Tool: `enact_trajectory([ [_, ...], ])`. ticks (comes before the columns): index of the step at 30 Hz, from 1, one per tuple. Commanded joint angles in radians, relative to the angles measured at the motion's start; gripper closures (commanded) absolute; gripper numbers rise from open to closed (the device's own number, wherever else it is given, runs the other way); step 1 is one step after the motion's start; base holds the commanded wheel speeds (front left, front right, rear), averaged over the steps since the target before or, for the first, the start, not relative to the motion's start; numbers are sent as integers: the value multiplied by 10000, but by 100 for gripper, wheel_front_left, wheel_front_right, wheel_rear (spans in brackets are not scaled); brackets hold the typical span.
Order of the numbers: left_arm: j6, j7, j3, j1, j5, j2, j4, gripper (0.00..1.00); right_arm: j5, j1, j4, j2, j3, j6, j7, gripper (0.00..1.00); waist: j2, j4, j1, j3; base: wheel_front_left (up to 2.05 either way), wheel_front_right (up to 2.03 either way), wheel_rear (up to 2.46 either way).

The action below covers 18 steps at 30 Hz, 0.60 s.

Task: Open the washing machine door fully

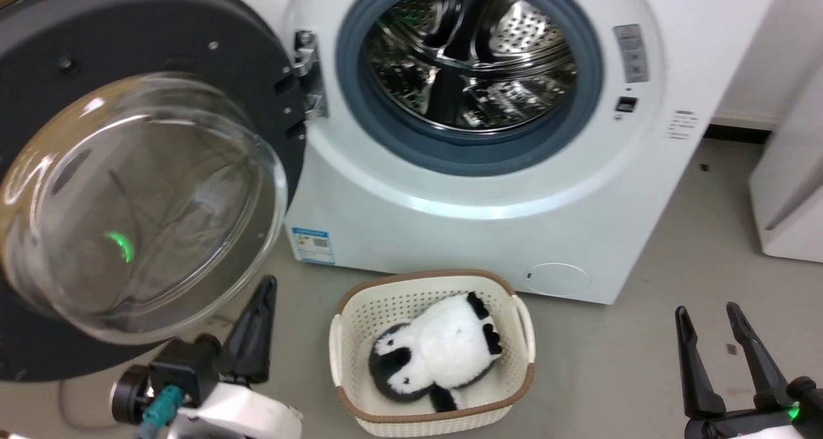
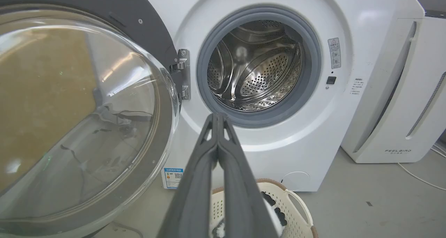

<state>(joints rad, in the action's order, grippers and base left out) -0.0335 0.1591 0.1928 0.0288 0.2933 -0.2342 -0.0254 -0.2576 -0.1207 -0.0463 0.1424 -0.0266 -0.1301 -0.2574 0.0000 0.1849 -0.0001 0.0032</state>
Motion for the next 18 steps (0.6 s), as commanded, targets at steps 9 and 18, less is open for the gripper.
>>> enact_trajectory([
  [9,-465,434,198,-770,-69,452,314,0,-44,-307,-58,-161,47,-6,-43,0,0,-753,1,-42,0,0,0],
  [18,-702,742,415,-1132,-267,675,636,0,-94,-318,33,-246,146,-6,-43,0,0,-1005,1,-13,0,0,0],
])
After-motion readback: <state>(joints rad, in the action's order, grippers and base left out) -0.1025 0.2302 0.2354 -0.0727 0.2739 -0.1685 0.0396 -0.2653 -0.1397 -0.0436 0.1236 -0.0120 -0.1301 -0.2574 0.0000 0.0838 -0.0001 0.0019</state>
